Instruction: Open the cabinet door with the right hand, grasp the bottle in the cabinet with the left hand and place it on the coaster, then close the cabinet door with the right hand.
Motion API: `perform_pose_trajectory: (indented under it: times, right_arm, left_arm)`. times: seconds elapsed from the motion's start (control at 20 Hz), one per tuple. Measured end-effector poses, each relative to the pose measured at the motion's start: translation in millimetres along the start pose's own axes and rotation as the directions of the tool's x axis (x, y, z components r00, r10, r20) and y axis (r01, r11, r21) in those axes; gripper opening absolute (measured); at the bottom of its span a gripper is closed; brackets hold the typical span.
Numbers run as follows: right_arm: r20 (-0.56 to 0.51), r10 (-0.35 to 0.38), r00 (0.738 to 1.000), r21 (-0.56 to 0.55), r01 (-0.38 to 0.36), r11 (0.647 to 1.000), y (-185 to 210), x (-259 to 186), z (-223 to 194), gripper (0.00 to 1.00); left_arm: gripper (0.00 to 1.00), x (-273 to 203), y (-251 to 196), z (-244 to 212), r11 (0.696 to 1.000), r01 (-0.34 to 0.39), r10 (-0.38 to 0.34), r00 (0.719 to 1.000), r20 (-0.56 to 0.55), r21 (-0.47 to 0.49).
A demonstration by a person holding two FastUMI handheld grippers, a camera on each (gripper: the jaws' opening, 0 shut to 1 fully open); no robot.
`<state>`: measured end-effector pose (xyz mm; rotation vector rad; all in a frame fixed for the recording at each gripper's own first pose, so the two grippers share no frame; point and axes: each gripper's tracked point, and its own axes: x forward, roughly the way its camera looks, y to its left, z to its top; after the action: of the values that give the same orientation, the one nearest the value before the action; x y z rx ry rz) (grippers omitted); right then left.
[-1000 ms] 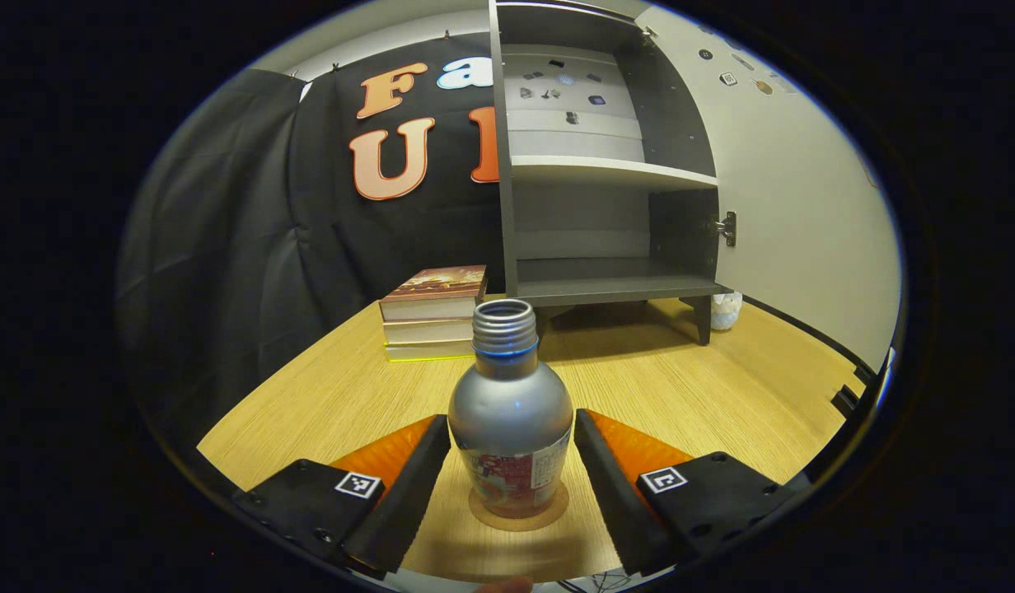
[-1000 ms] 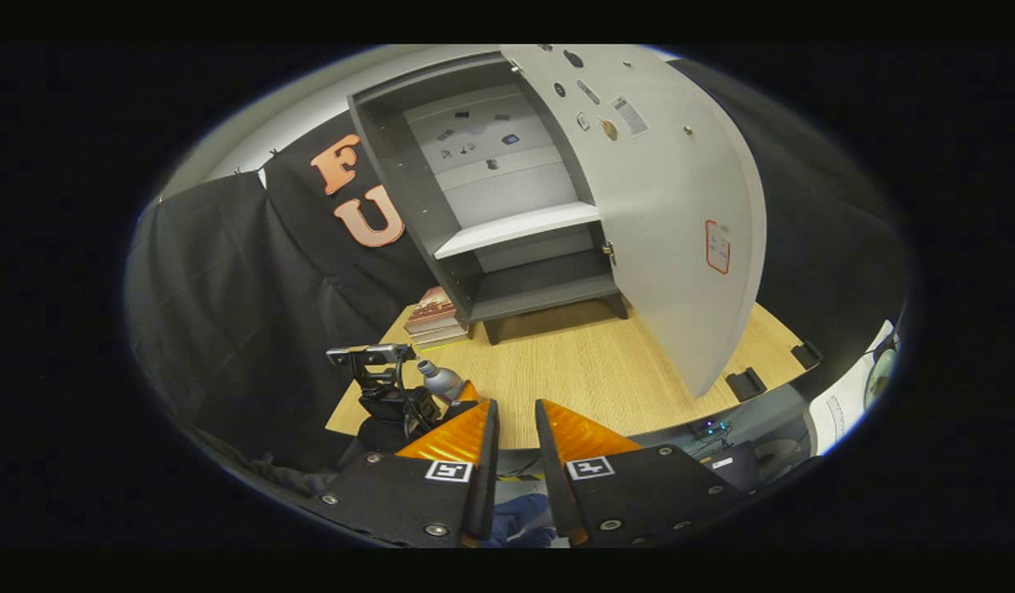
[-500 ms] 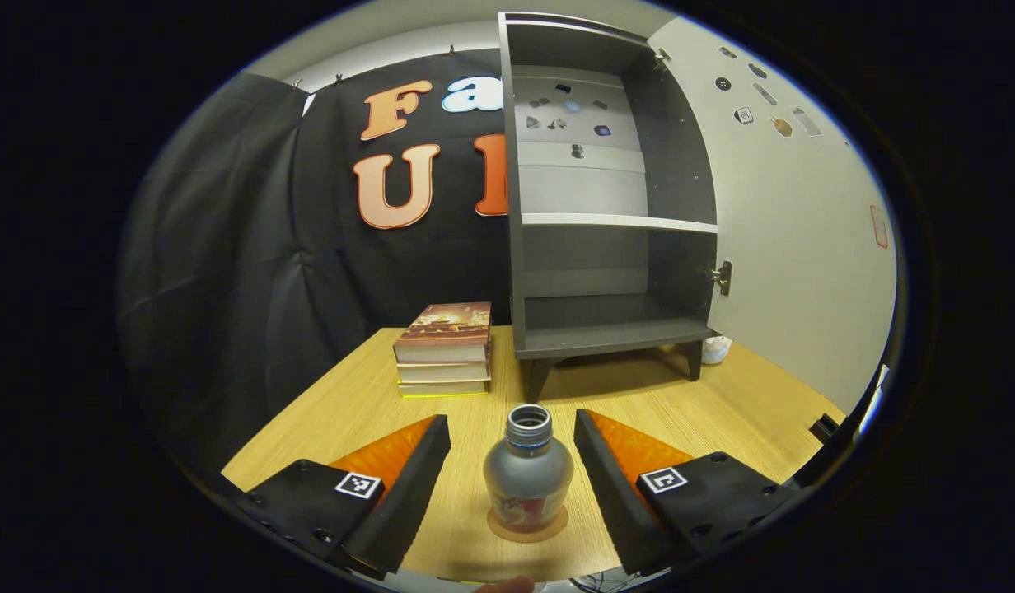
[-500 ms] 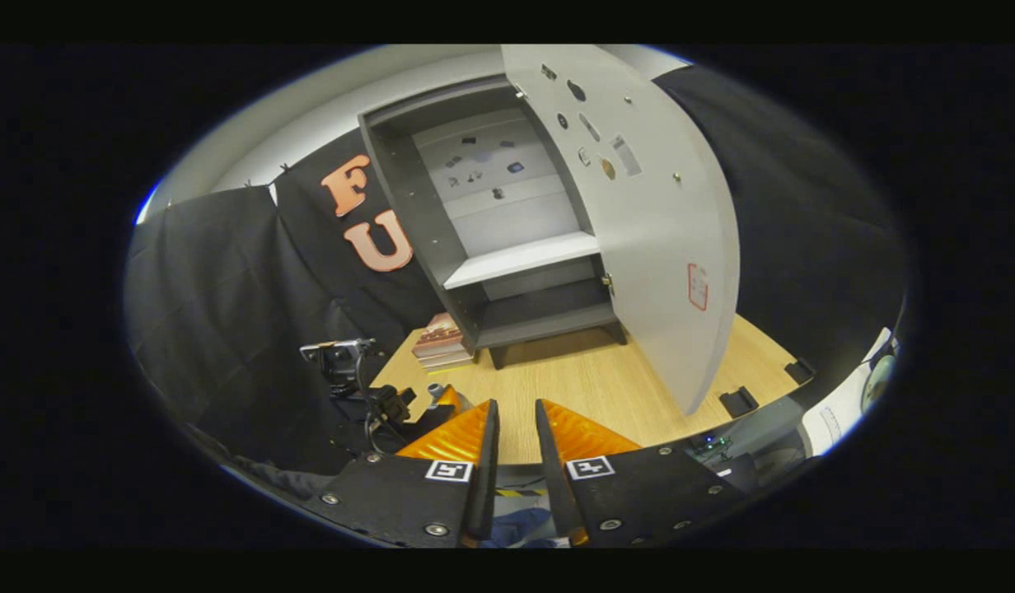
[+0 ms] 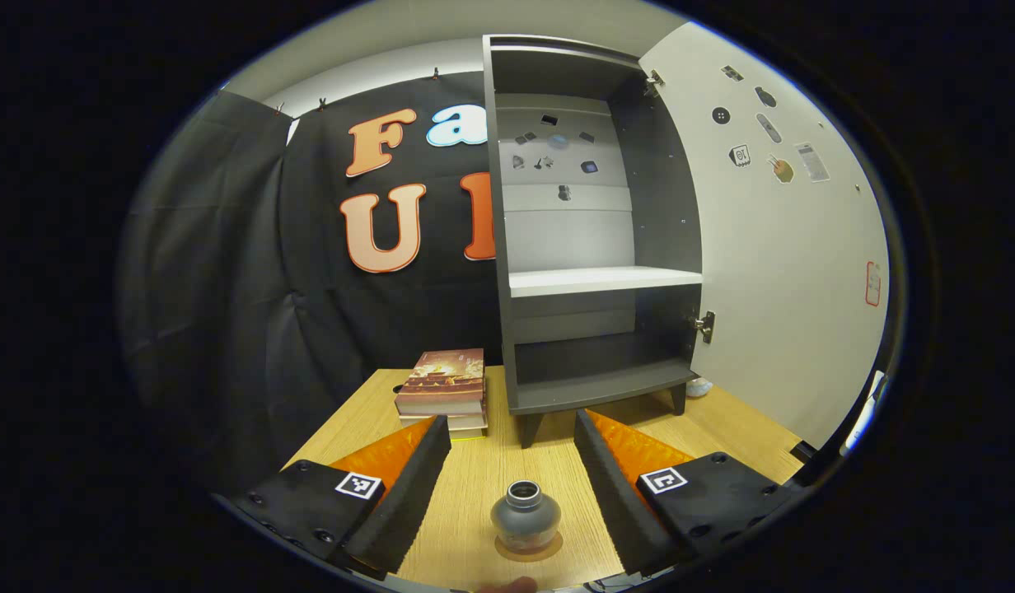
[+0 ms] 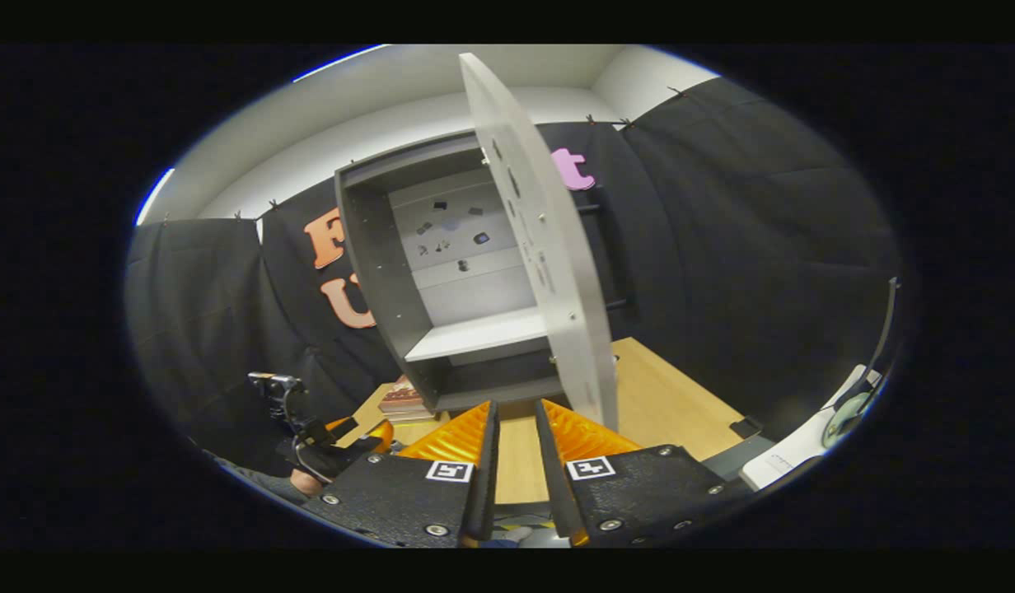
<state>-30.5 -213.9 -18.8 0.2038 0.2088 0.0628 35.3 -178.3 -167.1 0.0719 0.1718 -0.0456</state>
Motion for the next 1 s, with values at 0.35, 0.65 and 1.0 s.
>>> perform_pose_trajectory:
  times: [0.35,0.65,1.0]
  right_arm:
    - [0.117,-0.070,0.991,-0.019,0.072,0.997,-63,3,50,0.30]
    - [0.098,-0.022,0.995,-0.020,0.025,0.999,-81,37,51,0.41]
    - [0.083,0.008,0.996,-0.047,-0.004,0.999,-74,45,50,0.47]
  left_arm:
    - [0.98,1,-12,33,0.999,0.031,-0.032,0.999,0.021,0.025]
    - [0.96,1,-13,51,0.999,0.028,-0.030,0.999,0.038,0.032]
    - [0.98,-2,-19,54,0.999,0.043,-0.044,0.998,0.039,0.031]
